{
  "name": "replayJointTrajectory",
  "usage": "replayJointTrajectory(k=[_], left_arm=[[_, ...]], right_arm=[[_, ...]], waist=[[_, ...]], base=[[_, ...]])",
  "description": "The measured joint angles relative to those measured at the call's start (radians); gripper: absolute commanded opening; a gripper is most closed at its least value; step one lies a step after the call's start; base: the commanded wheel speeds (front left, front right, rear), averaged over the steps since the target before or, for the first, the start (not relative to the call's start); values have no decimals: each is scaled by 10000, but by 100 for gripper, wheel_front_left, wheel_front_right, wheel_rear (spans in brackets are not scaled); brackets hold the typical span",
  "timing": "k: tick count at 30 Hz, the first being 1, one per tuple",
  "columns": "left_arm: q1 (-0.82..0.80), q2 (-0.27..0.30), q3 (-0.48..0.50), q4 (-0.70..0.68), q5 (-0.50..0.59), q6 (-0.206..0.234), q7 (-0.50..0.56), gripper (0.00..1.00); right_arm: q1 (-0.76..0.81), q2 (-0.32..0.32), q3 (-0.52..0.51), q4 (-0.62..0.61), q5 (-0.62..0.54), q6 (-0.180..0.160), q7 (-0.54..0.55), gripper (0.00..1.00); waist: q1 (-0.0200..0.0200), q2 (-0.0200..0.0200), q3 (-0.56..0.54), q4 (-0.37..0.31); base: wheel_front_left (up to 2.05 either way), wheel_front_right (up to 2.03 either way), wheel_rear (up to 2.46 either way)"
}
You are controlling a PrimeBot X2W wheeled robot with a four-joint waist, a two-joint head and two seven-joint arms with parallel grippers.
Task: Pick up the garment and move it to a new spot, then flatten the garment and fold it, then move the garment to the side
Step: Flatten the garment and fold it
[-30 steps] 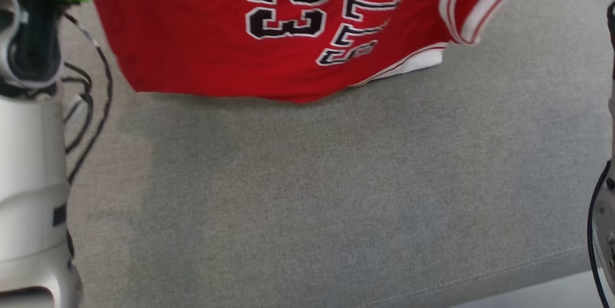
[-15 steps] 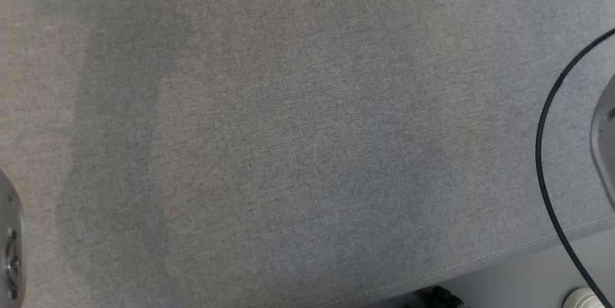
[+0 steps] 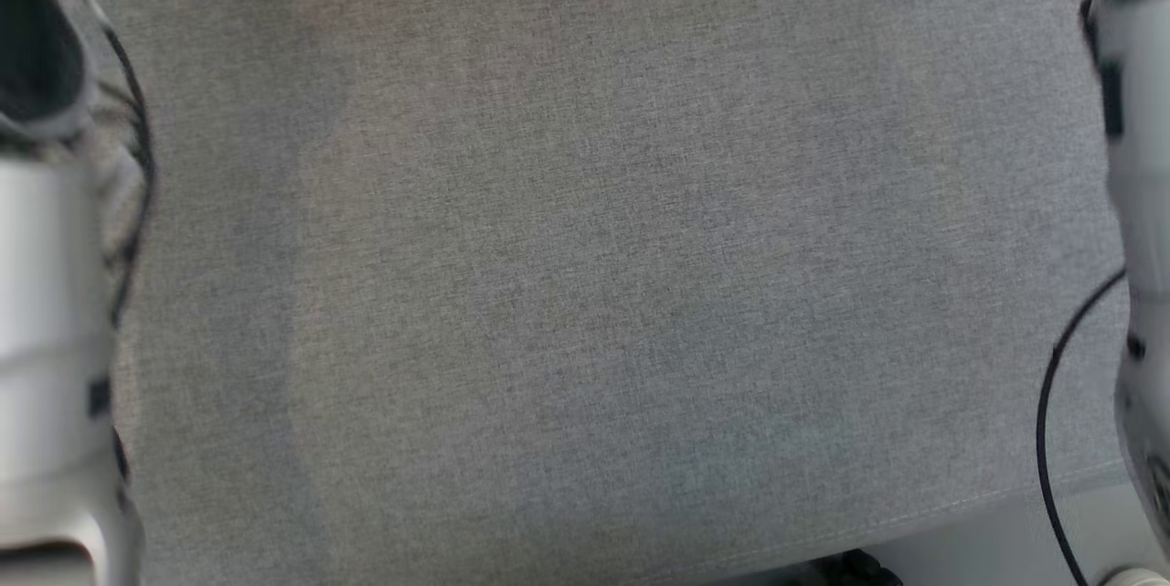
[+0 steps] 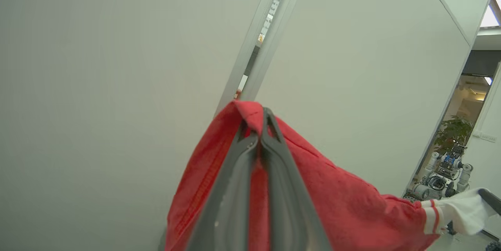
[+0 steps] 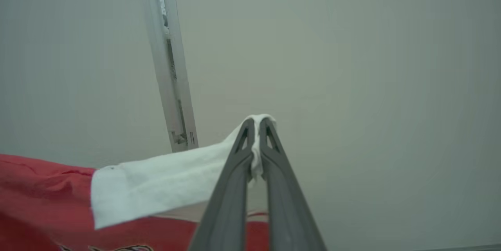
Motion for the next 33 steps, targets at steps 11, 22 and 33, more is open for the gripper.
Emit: replayJointTrajectory(k=[11, 22, 33], left_arm=[[5366, -508, -144, 219, -525, -6, 2, 0], [8342, -539, -606, 573, -568, -13, 2, 0], [9541, -809, -711, 1448, -717, -15, 2, 0]], right_arm=[[6660, -1103, -527, -2115, 1697, 8, 3384, 0], [11179, 489, -2493, -5196, 115, 8, 7891, 0], [13242, 1511, -3361, -6859, -1034, 8, 10899, 0]], waist=[[-3, 0, -1323, 318], [-3, 0, -3091, 573], [-3, 0, -4342, 811]], base=[[0, 0, 0], [0, 0, 0], [0, 0, 0]])
